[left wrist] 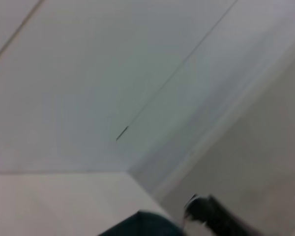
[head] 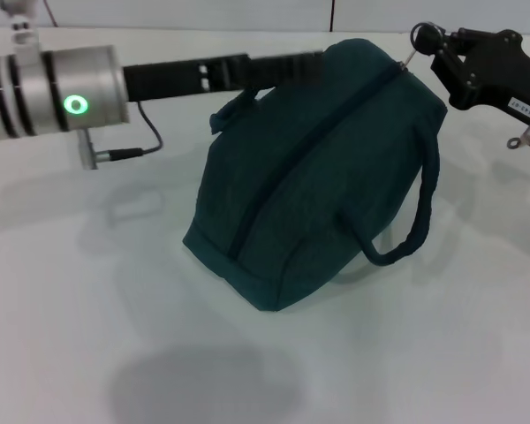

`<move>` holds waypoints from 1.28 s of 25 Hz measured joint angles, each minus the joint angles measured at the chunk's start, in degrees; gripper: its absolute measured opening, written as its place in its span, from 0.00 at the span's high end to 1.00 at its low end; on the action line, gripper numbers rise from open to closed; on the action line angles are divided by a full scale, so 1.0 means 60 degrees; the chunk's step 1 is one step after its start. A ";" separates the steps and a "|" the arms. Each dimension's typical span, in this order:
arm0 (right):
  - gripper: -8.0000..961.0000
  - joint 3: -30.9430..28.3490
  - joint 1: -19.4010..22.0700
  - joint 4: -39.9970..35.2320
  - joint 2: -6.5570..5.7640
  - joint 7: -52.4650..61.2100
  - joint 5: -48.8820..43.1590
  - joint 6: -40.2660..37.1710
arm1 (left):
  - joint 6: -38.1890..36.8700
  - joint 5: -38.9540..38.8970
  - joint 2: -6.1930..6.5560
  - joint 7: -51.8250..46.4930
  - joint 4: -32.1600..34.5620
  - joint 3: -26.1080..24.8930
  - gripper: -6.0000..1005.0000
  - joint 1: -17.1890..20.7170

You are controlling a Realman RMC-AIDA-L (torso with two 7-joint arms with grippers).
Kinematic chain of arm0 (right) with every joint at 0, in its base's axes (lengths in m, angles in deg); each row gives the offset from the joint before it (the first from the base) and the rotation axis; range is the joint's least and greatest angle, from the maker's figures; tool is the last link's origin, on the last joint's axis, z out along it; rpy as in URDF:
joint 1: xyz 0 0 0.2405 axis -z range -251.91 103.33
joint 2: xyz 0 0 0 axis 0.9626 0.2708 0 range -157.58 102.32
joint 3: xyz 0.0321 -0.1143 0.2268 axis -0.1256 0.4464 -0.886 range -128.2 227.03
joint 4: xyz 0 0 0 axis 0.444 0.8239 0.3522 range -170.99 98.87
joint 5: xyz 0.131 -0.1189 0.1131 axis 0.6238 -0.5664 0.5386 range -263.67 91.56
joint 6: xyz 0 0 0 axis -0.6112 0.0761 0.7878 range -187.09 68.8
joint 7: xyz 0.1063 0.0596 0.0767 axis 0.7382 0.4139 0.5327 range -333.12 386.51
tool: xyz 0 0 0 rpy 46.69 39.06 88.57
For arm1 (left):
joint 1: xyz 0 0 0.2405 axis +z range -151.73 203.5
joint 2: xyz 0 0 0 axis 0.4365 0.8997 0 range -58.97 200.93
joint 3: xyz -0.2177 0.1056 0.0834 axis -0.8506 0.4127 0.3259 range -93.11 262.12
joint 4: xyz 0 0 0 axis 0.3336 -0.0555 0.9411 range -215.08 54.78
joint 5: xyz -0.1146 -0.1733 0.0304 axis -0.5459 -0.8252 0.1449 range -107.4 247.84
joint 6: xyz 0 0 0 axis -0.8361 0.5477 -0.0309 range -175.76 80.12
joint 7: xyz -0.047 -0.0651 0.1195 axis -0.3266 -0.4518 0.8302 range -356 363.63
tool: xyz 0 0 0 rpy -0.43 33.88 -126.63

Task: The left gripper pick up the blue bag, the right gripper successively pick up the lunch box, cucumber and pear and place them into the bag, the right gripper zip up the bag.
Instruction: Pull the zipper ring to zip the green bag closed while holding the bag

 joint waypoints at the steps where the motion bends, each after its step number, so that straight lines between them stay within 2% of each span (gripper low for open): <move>1: 0.99 -0.0001 0.0010 0.0001 0.0000 -0.0006 0.0006 -0.0020 | 0.0169 0.0273 -0.0040 -0.0117 0.0005 0.0000 0.12 -0.0108; 8: 0.99 0.0018 0.0036 0.0009 -0.0001 -0.0014 0.0103 -0.0070 | 0.0941 0.0712 -0.0187 -0.0508 0.0011 -0.0002 0.12 -0.0198; 17: 0.99 0.0047 0.0056 0.0091 -0.0006 -0.0013 0.0121 -0.0259 | 0.1041 0.0533 -0.0252 -0.0961 0.0024 -0.0099 0.15 0.0069; 25: 0.99 0.0034 0.0100 0.0113 -0.0016 -0.0013 0.0122 -0.0331 | 0.0679 0.0566 -0.0292 -0.0853 0.0027 0.0110 0.36 0.0108; 30: 0.99 0.0031 0.0170 0.0113 -0.0015 -0.0011 0.0122 -0.0421 | 0.0630 0.0500 -0.0334 -0.0795 0.0027 0.0116 0.60 0.0109; 32: 0.99 0.0023 0.0192 0.0114 -0.0015 0.0026 0.0122 -0.0440 | 0.0615 0.0418 -0.0360 -0.0771 0.0027 0.0117 0.66 0.0120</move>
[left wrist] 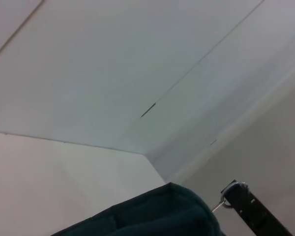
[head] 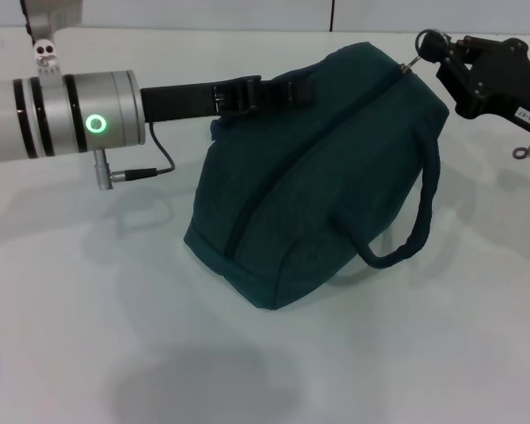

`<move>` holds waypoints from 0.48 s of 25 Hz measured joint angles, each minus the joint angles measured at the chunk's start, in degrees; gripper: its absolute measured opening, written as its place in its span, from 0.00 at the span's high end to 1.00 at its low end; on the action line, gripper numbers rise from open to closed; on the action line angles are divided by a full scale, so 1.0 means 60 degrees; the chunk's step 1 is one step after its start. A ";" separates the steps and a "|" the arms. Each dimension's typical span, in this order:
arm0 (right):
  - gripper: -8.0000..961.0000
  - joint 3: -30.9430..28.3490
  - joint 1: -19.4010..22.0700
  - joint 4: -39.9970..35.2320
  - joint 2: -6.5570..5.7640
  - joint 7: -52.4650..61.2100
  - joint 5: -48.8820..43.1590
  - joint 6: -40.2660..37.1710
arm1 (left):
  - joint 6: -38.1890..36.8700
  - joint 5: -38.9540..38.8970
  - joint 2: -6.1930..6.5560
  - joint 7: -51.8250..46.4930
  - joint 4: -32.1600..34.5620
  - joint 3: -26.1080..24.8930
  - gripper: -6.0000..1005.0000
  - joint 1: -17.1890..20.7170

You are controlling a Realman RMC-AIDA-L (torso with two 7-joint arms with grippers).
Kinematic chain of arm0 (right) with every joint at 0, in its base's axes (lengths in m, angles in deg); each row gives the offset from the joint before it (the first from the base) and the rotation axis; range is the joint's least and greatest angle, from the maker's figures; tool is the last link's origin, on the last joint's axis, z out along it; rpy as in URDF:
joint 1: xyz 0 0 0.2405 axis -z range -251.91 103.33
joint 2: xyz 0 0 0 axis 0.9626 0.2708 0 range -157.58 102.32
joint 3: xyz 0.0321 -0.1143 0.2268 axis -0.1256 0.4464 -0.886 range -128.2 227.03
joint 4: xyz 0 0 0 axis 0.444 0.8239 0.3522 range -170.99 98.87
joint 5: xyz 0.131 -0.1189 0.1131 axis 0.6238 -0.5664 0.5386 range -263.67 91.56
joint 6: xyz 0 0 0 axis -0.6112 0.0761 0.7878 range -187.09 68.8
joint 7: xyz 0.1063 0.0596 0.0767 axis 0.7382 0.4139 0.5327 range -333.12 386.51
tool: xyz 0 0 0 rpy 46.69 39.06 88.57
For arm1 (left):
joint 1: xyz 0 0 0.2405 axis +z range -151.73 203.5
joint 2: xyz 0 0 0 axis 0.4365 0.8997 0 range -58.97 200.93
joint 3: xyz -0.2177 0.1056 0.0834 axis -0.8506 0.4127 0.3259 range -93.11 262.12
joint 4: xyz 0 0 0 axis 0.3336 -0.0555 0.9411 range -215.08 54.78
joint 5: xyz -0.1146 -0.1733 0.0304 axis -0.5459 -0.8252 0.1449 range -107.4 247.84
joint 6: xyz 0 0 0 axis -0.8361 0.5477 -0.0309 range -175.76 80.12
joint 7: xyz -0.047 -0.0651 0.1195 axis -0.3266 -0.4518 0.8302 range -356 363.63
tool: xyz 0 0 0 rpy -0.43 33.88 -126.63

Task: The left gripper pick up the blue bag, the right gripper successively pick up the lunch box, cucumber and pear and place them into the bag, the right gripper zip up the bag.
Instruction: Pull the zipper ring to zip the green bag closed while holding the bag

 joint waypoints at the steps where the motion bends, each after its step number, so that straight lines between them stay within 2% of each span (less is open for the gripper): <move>1: 0.99 -0.0004 0.0011 0.0000 0.0000 0.0030 0.0000 -0.0015 | -0.0011 -0.0050 -0.0018 0.0014 0.0000 0.0000 0.69 0.0018; 9: 0.99 0.0002 0.0090 0.0026 0.0016 0.0163 0.0092 -0.0112 | -0.0274 -0.0285 -0.0122 0.0178 -0.0002 0.0010 0.95 0.0077; 12: 0.99 -0.0007 0.0105 0.0086 0.0013 0.0359 0.0148 -0.0114 | -0.0458 -0.0367 -0.0128 0.0258 -0.0010 0.0015 0.95 0.0087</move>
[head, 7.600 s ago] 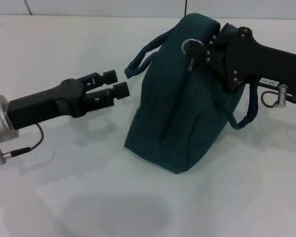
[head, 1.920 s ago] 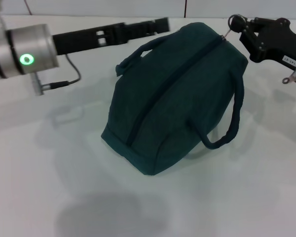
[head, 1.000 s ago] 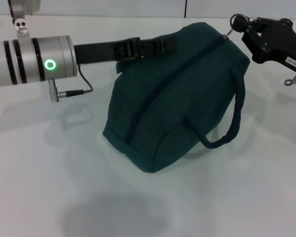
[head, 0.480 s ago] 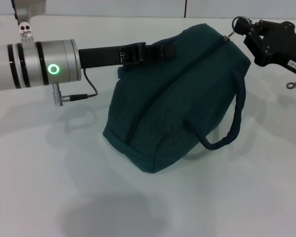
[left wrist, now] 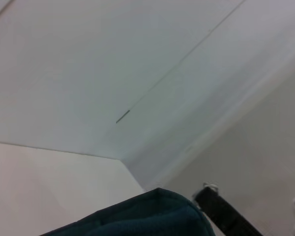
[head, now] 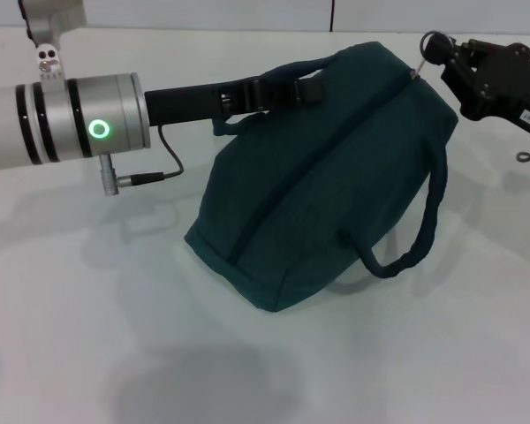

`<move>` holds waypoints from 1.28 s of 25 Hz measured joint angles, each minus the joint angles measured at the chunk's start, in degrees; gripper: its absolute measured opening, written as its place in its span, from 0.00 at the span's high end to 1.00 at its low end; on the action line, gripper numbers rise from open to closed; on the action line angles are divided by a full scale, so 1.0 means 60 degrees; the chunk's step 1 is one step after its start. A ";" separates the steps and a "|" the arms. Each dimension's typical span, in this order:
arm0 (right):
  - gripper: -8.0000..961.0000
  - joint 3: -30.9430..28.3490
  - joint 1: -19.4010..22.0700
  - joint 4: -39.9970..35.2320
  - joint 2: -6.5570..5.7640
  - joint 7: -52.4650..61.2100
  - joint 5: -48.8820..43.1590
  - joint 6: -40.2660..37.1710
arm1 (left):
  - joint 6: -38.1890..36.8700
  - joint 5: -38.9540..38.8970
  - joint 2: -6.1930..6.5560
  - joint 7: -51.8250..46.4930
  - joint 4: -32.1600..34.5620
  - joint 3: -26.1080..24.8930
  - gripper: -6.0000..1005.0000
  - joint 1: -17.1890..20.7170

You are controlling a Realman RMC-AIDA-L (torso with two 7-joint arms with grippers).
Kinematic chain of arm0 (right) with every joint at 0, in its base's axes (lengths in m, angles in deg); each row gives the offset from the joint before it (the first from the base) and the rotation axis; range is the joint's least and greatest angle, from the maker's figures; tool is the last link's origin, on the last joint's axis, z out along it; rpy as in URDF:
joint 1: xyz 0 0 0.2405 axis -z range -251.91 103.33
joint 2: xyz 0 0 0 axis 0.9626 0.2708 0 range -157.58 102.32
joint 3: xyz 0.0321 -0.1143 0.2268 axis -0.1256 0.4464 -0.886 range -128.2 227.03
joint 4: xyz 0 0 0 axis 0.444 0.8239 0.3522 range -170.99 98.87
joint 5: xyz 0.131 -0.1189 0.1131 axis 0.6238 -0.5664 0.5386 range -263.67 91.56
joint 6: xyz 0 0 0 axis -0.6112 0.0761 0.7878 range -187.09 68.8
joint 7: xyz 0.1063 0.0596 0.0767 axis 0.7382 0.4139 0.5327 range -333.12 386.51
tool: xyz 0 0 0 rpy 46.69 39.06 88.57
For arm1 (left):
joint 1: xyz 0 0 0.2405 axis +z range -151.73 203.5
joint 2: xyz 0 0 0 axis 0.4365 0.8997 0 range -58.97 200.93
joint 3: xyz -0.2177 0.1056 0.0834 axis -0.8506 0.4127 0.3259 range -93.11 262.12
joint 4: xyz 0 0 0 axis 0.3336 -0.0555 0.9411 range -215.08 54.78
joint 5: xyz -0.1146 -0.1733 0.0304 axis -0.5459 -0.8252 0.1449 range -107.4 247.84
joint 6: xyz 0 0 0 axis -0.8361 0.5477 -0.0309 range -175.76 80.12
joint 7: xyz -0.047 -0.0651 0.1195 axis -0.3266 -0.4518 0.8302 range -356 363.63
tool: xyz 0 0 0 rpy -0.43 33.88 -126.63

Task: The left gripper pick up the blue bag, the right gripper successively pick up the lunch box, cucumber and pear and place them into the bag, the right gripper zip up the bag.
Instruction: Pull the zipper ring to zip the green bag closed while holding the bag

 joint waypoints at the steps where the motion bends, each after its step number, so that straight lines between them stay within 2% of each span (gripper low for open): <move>1: 0.99 -0.0009 0.0001 0.0055 -0.0008 0.0075 0.0061 0.0005 | -0.0083 -0.0024 -0.0004 0.0045 -0.0009 0.0001 0.95 0.0005; 6: 0.99 -0.0033 -0.0008 0.0455 -0.0046 0.0438 0.0567 0.0077 | -0.0582 -0.0111 -0.0014 0.0197 -0.0038 0.0001 0.95 0.0015; 22: 0.98 -0.0051 -0.0077 0.0814 -0.0034 0.0496 0.0595 0.0444 | -0.2074 -0.0710 -0.0015 0.0837 -0.0091 0.0004 0.95 0.0102; 32: 0.96 0.0073 -0.0135 0.0910 0.0002 0.0599 0.0534 0.0391 | -0.2396 -0.1147 -0.0029 0.1041 -0.0156 0.0126 0.95 0.0128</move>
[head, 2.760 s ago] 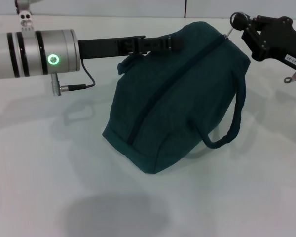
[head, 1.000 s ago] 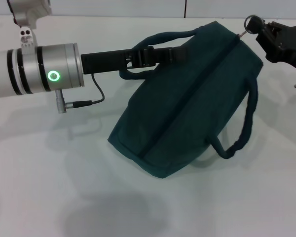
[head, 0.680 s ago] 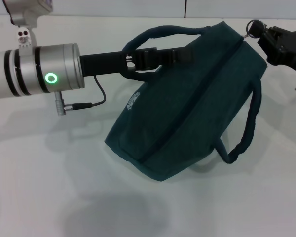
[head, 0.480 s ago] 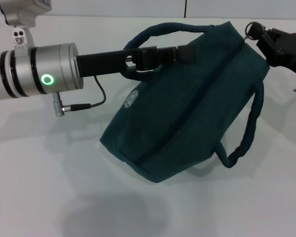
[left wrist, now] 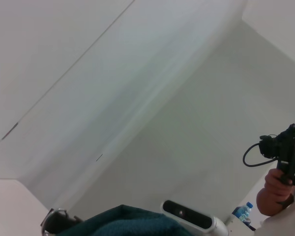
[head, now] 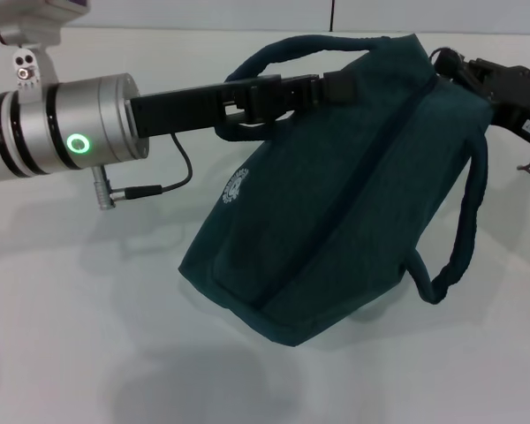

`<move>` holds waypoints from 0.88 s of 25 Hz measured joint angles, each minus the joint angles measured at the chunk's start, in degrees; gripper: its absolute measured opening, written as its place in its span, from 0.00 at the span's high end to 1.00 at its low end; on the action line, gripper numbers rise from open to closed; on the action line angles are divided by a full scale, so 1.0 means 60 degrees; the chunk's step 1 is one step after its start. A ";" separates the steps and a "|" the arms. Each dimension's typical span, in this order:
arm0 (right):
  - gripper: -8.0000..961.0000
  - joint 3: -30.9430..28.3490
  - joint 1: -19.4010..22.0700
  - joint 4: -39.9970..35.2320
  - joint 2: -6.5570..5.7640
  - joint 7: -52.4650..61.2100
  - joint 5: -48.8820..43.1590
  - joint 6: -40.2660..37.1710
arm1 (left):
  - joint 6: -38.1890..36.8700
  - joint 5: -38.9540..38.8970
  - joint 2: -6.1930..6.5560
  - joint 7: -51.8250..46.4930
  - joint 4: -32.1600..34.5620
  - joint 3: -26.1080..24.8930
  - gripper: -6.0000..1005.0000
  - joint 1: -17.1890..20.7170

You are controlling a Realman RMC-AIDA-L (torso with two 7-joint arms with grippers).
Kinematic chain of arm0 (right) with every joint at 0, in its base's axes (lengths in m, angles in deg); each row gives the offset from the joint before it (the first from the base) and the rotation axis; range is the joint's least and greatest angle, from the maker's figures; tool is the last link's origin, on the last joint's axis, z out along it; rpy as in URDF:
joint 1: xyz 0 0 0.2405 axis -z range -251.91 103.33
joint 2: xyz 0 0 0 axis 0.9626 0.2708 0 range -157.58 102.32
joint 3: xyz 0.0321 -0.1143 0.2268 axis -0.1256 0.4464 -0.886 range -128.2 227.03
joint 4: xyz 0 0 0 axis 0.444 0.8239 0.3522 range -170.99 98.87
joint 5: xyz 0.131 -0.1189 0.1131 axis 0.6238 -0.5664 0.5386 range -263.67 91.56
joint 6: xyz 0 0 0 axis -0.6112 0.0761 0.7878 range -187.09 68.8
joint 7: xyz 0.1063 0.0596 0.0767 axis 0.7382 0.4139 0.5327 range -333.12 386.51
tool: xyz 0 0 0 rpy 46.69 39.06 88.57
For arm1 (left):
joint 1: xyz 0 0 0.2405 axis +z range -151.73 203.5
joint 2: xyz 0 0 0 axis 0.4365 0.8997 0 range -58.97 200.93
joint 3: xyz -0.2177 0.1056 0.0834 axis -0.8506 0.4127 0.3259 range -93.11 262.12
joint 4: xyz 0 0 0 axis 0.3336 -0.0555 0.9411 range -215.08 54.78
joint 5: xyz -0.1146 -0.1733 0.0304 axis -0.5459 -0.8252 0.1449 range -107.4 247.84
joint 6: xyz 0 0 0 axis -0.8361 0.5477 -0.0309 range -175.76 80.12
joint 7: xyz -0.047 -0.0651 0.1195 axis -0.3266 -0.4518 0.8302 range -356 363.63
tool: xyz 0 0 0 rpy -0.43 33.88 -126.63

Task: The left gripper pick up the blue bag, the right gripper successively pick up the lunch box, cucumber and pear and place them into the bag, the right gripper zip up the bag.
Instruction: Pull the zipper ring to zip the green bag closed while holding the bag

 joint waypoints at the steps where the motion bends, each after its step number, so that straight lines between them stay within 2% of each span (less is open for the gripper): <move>1: 0.96 0.0003 0.0000 0.0000 0.0000 0.0000 0.0000 -0.0004 | 0.0002 -0.0041 -0.0002 0.0001 -0.0007 0.0001 0.95 0.0009; 11: 0.94 0.0158 0.0141 0.0001 -0.0032 -0.0040 -0.0009 -0.0420 | 0.0233 -0.0127 -0.0027 0.0016 -0.0137 -0.0010 0.95 0.0089; 17: 0.65 0.0074 0.0526 -0.0086 -0.0097 -0.0031 0.0023 -0.0604 | 0.0324 -0.0127 -0.0030 0.0018 -0.0186 -0.0008 0.95 0.0132; 20: 0.52 0.0035 0.0807 -0.0115 -0.0226 0.0018 0.0048 -0.0668 | 0.0353 -0.0127 -0.0041 0.0037 -0.0254 -0.0008 0.95 0.0100; 22: 0.47 -0.0069 0.1052 -0.0117 -0.0367 0.0049 0.0045 -0.0851 | 0.0397 -0.0127 -0.0054 0.0131 -0.0350 -0.0008 0.94 0.0025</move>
